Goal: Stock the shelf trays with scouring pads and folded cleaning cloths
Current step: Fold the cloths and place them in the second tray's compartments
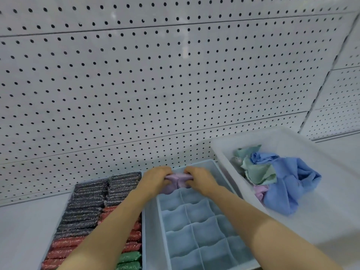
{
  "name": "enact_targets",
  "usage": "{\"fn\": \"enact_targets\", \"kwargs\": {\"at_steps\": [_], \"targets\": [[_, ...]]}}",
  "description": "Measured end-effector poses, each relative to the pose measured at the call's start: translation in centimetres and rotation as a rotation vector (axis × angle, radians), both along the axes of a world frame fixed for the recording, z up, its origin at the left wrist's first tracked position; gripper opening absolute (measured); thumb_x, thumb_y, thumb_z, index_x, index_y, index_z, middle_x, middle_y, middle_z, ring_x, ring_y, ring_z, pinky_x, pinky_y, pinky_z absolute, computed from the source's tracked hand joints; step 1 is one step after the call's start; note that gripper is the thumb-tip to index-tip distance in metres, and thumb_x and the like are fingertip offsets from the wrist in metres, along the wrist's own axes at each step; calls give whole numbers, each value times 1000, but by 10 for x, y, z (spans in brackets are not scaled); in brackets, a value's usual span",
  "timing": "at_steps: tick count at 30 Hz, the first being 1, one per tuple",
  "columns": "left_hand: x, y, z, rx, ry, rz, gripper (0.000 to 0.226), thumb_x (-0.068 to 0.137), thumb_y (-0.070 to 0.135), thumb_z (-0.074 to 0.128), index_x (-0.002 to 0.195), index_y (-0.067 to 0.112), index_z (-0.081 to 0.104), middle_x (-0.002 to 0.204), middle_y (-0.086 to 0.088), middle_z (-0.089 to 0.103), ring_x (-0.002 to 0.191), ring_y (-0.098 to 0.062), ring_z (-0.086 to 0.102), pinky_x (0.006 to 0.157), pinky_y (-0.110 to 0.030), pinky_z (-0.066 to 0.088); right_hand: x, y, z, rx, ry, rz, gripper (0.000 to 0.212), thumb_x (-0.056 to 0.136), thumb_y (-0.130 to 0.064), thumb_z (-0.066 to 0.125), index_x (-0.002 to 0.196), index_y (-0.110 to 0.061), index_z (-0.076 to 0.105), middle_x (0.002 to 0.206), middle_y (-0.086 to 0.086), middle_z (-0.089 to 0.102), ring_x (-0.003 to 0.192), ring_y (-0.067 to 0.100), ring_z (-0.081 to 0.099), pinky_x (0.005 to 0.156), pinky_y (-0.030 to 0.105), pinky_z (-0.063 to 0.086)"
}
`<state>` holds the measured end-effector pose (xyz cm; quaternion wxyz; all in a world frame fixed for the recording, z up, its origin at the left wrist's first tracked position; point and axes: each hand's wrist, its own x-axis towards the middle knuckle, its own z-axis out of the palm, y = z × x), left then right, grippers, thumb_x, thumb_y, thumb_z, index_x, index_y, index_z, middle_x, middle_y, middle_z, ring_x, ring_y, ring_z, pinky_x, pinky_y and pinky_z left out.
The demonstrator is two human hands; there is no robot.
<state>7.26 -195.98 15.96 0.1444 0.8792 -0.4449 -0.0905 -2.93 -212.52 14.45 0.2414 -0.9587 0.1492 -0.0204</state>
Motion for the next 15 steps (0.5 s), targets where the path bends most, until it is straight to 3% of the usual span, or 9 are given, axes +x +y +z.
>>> {"fn": "enact_targets", "kwargs": {"at_steps": [6, 8, 11, 15], "targets": [[3, 2, 4, 21, 11, -34, 11, 77, 19, 62, 80, 23, 52, 83, 7, 48, 84, -23, 55, 69, -34, 44, 2, 5, 1, -15, -18, -2, 21, 74, -12, 62, 95, -13, 61, 91, 9, 69, 87, 30, 61, 71, 36, 49], [2, 1, 4, 12, -16, -33, 19, 78, 20, 68, 96, 16, 62, 100, 3, 56, 98, -23, 57, 77, -34, 44, 1, 6, 5, -38, -51, 14, 28, 73, -15, 65, 101, -16, 62, 96, 6, 68, 90, 28, 61, 75, 35, 49], [-3, 0, 11, -20, -19, 16, 41, 82, 28, 71, 120, 19, 60, 132, 4, 54, 119, -18, 52, 91, -29, 41, -2, 8, 14, -75, -92, 37, 41, 77, -18, 65, 118, -16, 61, 111, 7, 65, 102, 28, 59, 85, 35, 47], [-6, -5, 30, -37, -88, -5, 49, 88, 44, 65, 131, 24, 55, 138, 8, 52, 124, -14, 50, 98, -28, 40, -15, 5, 39, -126, -151, 13, 51, 84, -23, 60, 134, -18, 51, 132, 4, 56, 120, 26, 52, 101, 36, 39]]}}
